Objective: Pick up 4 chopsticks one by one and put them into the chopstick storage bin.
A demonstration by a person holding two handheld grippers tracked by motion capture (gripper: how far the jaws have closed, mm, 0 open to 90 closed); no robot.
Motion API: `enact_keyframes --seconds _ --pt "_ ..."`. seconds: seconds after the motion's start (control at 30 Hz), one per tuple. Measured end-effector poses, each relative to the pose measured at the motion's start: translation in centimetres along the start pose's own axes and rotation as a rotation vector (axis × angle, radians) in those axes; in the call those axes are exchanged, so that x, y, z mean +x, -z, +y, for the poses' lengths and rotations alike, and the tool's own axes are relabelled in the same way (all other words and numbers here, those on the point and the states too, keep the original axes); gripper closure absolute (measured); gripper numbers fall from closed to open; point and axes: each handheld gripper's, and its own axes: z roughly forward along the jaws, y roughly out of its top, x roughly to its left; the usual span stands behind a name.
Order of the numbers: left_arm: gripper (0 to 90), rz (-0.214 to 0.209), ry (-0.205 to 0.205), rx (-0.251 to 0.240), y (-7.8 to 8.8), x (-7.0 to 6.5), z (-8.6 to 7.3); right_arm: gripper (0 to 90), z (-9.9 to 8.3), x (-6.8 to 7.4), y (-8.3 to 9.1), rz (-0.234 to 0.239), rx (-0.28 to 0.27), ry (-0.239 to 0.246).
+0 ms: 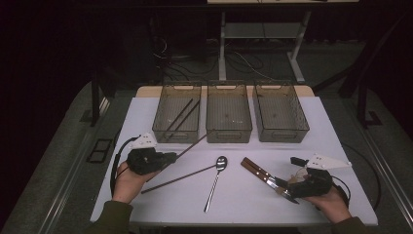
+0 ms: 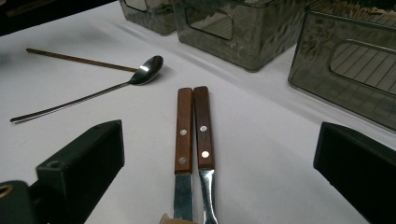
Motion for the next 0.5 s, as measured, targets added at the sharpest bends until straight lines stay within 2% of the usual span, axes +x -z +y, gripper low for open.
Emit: enact_keyframes --seconds 0.07,0.3,0.5 --pt "84.9 0.014 -0.002 -0.007 0.0 0.2 0.4 1.8 0.0 0.0 0.0 0.0 0.002 0.001" --pt "84.9 0.076 0.039 -0.064 -0.2 1.5 1.8 1.8 0.0 0.0 -0.1 0.0 0.006 0.0" --pt "84.9 0.117 0.066 -0.09 -1.1 2.7 3.0 1.8 0.0 0.0 -0.1 0.0 0.005 -0.003"
